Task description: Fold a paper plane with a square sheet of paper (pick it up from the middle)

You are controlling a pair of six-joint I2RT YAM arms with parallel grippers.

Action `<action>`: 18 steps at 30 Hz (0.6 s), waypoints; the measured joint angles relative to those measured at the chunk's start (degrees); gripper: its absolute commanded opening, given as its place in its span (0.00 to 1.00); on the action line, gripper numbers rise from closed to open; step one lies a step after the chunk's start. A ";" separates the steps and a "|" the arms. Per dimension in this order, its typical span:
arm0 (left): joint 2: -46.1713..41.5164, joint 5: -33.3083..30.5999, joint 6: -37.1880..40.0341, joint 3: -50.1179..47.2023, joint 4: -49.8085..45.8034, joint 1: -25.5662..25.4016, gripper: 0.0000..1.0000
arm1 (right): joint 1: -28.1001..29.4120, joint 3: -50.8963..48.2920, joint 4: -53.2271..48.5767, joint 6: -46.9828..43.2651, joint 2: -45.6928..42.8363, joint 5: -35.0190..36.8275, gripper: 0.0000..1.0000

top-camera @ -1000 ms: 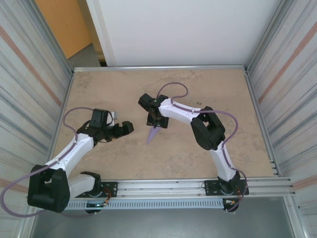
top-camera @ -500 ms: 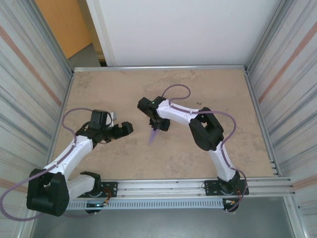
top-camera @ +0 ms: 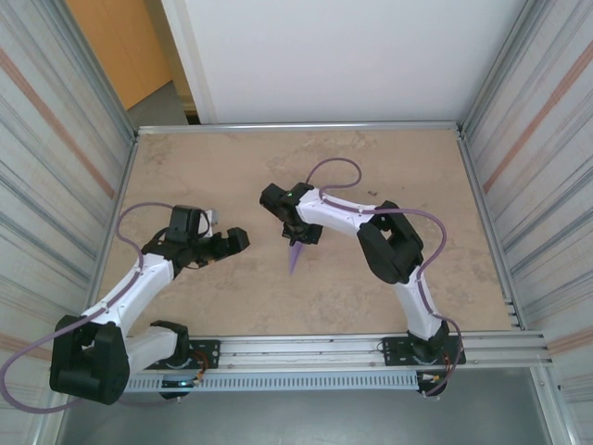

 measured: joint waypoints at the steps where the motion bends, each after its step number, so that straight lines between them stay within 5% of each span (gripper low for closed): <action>1: 0.00 0.00 -0.13 -0.02 0.22 0.00 0.99 | -0.02 -0.42 0.52 -0.76 -0.46 0.04 0.06; 7: -0.04 0.04 -1.53 -0.20 1.68 0.00 0.99 | -0.46 -3.89 8.85 -10.80 -6.58 -3.39 0.05; 18: 0.92 1.40 -6.38 -2.58 9.79 0.00 0.97 | -6.14 -15.78 33.40 -23.06 -12.20 -23.65 0.04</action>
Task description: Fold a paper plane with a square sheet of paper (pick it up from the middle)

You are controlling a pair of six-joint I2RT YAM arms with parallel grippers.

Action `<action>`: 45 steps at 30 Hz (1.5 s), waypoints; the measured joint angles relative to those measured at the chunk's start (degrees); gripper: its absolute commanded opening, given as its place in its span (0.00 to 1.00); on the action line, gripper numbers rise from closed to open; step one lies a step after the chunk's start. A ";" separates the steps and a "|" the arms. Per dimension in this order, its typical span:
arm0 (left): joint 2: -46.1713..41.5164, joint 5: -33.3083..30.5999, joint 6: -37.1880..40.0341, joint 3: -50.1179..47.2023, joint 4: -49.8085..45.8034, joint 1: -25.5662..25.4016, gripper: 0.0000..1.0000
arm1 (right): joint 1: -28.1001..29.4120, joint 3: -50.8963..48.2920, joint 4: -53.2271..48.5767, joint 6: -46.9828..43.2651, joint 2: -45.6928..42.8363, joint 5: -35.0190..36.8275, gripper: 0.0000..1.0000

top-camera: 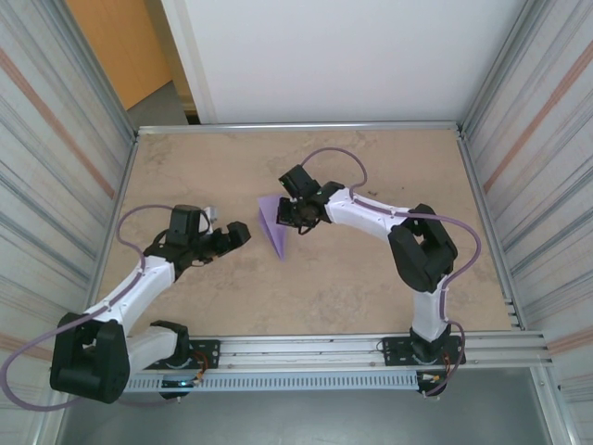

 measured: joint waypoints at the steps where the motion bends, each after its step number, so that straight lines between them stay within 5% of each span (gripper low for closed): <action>1: 0.61 0.17 -0.39 0.00 0.76 0.00 0.97 | -0.63 -1.62 2.10 -0.28 -0.02 -1.77 0.04; 5: 4.33 1.66 -2.05 -0.04 4.37 0.00 0.91 | -3.63 -8.57 10.08 -0.96 -0.02 -9.31 0.05; 14: 12.83 3.74 -7.23 -0.07 11.56 -4.28 0.79 | -7.26 -16.57 18.64 -1.77 -0.35 -14.51 0.07; 22: 21.70 3.74 -9.77 4.50 13.62 -9.53 0.64 | -10.49 -22.14 22.05 -1.73 -2.16 -16.24 0.09; 29: 26.64 4.33 -9.99 9.20 15.28 -11.74 0.63 | -11.34 -22.53 23.74 -1.73 -2.93 -17.68 0.09; 35: 30.99 5.40 -10.01 12.94 15.82 -12.55 0.40 | -11.34 -22.53 24.11 -1.73 -2.93 -18.47 0.09; 45: 34.93 5.73 -9.75 14.05 15.89 -12.55 0.33 | -11.34 -22.53 24.11 -1.73 -2.93 -18.45 0.08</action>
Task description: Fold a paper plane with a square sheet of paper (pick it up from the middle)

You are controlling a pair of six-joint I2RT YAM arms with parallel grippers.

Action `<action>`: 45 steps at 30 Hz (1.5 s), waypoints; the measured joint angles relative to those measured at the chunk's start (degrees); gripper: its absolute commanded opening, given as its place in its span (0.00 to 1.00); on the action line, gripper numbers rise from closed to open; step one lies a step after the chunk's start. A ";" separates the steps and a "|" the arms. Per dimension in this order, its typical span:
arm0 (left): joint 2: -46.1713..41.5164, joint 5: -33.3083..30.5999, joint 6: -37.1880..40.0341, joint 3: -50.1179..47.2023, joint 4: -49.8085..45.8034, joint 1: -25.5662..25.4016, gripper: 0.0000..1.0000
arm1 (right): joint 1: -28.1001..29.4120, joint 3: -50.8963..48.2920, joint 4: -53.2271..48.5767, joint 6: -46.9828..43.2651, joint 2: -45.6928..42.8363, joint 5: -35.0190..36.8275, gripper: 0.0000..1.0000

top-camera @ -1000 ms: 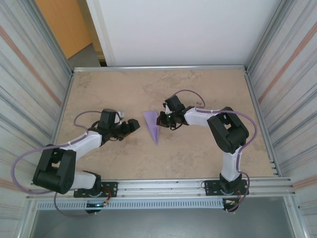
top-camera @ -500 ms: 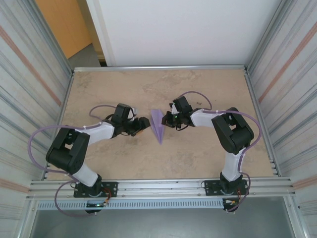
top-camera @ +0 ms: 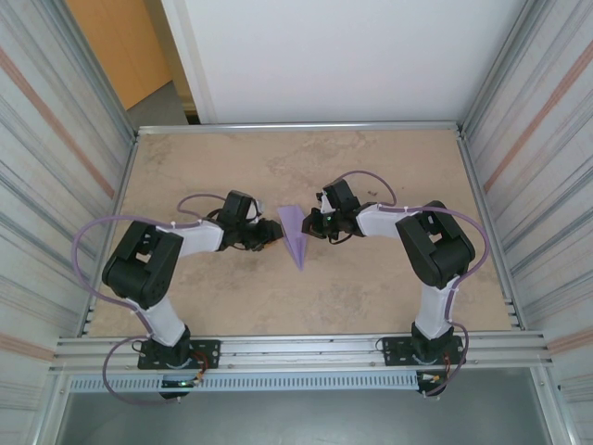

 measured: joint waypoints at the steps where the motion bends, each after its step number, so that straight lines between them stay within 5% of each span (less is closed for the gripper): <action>1: 0.33 0.00 0.00 0.20 0.04 0.00 0.33 | -0.02 -0.02 0.00 0.00 0.00 0.02 0.08; 33: 8.76 6.29 0.59 7.02 1.55 0.00 0.29 | -1.03 -3.80 1.33 0.61 -0.04 0.00 0.13; 45: 9.84 6.93 2.38 9.53 -0.68 0.00 0.04 | -1.53 -3.80 0.90 0.61 -0.87 0.09 0.10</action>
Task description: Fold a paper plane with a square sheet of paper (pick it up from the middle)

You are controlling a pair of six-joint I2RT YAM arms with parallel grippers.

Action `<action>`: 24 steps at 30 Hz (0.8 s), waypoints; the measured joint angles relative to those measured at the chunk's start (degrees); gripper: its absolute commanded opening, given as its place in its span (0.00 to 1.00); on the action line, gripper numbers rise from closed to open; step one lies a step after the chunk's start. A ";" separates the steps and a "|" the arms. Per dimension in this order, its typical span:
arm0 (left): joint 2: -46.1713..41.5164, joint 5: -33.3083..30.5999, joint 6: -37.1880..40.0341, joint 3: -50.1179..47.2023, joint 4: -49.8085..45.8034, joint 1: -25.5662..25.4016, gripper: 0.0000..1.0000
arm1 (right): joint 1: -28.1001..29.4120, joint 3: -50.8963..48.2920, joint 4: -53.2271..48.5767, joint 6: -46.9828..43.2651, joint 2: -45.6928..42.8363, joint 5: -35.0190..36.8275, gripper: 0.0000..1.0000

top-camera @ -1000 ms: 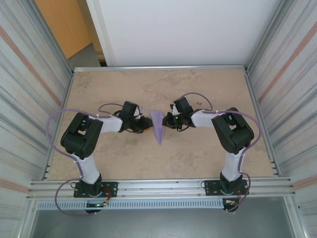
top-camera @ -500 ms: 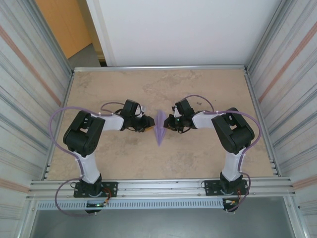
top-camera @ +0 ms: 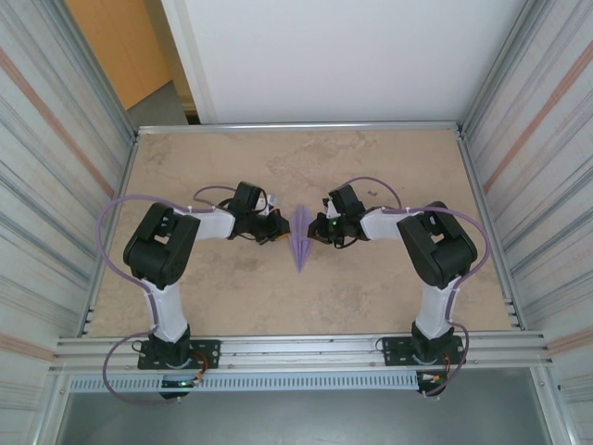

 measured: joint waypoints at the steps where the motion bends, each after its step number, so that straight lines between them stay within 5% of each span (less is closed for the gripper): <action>1: -0.20 -0.55 0.07 0.00 -0.37 0.00 0.04 | -0.07 0.00 -0.15 0.00 -0.55 0.13 0.10; 10: -8.15 -5.44 0.35 -3.08 -1.40 0.07 0.03 | -0.35 0.02 -0.59 -0.02 -4.79 1.46 0.10; 24: -8.24 -8.07 -1.46 -8.63 -0.11 0.07 0.04 | -0.35 0.00 -1.57 0.00 -2.08 2.95 0.13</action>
